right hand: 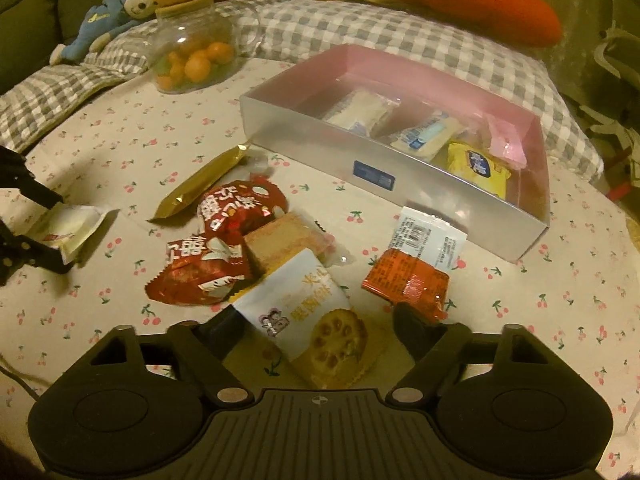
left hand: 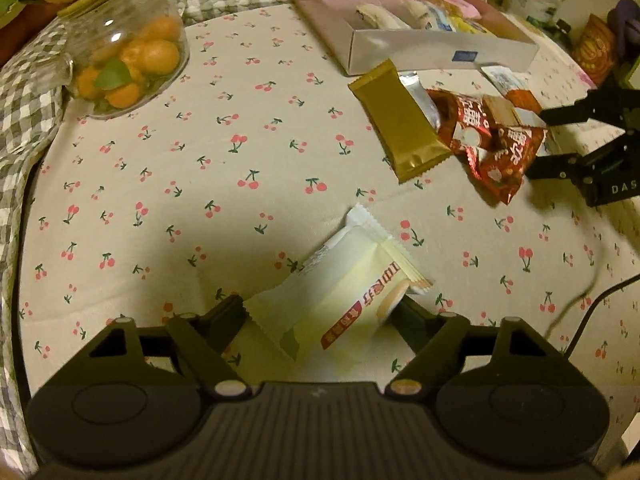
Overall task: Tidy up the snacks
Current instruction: 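Grasp cream pastry packet with left tool while right tool grasps small white packet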
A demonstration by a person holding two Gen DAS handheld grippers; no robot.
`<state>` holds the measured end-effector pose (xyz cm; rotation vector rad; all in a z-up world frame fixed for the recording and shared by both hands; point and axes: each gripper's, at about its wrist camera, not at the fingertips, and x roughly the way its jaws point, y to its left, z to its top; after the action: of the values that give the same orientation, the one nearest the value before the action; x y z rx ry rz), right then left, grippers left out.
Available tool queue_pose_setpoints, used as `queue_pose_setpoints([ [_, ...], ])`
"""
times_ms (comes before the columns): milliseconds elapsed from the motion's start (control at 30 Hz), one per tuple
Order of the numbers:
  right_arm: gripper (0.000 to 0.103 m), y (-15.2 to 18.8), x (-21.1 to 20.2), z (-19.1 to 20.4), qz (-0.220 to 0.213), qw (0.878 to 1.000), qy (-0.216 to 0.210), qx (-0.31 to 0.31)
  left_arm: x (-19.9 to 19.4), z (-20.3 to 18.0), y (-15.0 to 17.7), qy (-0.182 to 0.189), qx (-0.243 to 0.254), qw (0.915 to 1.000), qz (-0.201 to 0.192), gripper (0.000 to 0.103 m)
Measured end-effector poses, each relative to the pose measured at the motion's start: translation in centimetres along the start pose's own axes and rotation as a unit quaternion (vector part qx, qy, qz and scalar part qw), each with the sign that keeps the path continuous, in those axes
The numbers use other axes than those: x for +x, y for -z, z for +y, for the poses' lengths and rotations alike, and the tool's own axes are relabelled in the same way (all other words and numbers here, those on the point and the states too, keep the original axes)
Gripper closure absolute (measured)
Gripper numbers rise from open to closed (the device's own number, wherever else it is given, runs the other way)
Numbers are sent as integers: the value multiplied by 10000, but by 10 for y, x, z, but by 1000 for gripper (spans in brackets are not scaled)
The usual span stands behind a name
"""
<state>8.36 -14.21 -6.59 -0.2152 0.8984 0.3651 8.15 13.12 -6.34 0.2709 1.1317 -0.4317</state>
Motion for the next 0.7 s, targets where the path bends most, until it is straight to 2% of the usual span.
queue_pose_setpoints([
  [233,41,-1,-2,4,23,9999,-114,-45,-1,-1,0,-29,-94,9999,-70,35],
  [300,54,-1,-3,3,33,9998,-171,-18,-2,-2,0,-41,-114,9999,-91,36],
  [700,67,-6,-9,8,124,9995,-271,59,-2,-1,-3,90,-391,9991,-123,38],
])
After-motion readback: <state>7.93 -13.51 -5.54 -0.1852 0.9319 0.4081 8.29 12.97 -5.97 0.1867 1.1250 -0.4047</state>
